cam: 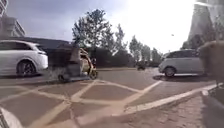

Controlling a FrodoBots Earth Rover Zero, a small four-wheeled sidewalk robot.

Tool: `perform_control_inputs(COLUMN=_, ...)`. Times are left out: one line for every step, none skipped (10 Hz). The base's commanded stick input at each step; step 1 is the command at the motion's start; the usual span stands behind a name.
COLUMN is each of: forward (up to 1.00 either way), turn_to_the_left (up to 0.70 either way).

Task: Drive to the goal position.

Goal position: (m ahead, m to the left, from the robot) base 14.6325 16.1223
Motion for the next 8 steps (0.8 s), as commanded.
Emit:
perform_control_inputs(forward=0.45, turn_to_the_left=-0.27)
perform_control_inputs(forward=0.45, turn_to_the_left=-0.07)
perform_control_inputs(forward=0.45, turn_to_the_left=-0.01)
perform_control_inputs(forward=0.46, turn_to_the_left=0.0)
perform_control_inputs(forward=0.62, turn_to_the_left=0.0)
perform_control_inputs(forward=0.69, turn_to_the_left=0.0)
perform_control_inputs(forward=0.69, turn_to_the_left=0.0)
perform_control_inputs(forward=0.68, turn_to_the_left=0.0)
